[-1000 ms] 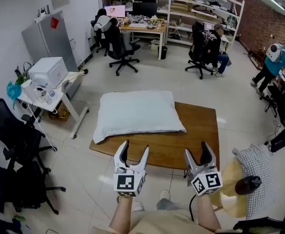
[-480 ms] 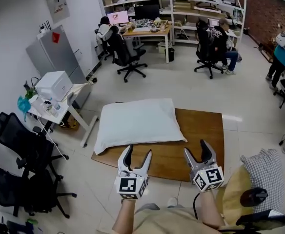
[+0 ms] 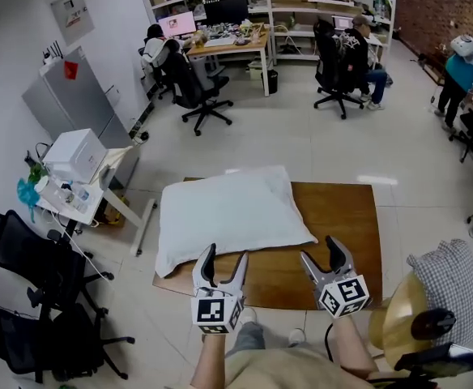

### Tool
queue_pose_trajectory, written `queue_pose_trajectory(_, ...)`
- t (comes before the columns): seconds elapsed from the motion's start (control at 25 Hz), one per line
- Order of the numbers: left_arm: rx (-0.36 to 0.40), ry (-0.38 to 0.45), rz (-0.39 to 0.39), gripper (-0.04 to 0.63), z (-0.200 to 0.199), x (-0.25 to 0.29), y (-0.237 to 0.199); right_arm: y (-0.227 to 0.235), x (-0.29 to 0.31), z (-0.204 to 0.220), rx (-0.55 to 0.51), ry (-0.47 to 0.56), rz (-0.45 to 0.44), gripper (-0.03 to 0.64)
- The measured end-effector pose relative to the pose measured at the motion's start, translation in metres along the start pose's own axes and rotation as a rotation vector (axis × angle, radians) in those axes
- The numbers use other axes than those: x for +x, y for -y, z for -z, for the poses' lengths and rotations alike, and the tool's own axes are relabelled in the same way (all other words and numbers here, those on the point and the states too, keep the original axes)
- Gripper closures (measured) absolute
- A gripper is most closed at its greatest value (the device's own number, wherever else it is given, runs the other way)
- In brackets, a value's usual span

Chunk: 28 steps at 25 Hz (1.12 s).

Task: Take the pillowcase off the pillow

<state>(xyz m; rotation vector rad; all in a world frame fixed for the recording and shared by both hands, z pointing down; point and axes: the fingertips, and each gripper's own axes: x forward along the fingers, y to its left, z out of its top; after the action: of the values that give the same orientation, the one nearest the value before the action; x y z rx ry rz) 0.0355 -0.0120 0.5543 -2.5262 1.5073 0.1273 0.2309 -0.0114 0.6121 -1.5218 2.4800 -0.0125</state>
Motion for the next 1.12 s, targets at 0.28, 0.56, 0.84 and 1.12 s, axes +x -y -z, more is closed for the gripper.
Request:
queue_pose_trajectory(0.28, -0.013, 0.016, 0.073, 0.290, -0.025, 0.028, -0.138, -0.067, 0.121, -0.022, -0.020, -0.012, 0.090, 0.295)
queue_pose_trajectory(0.56, -0.048, -0.038, 0.173, 0.290, 0.010, 0.076, -0.213, -0.094, 0.211, -0.012, -0.051, -0.013, 0.122, 0.296)
queue_pose_trajectory(0.84, -0.042, -0.135, 0.257, 0.290, 0.050, 0.138, -0.209, -0.054, 0.245, -0.005, -0.050, -0.035, 0.150, 0.296)
queue_pose_trajectory(1.12, 0.017, -0.345, 0.420, 0.290, 0.107, 0.224, -0.141, 0.024, 0.233, -0.028, -0.030, -0.025, 0.243, 0.296)
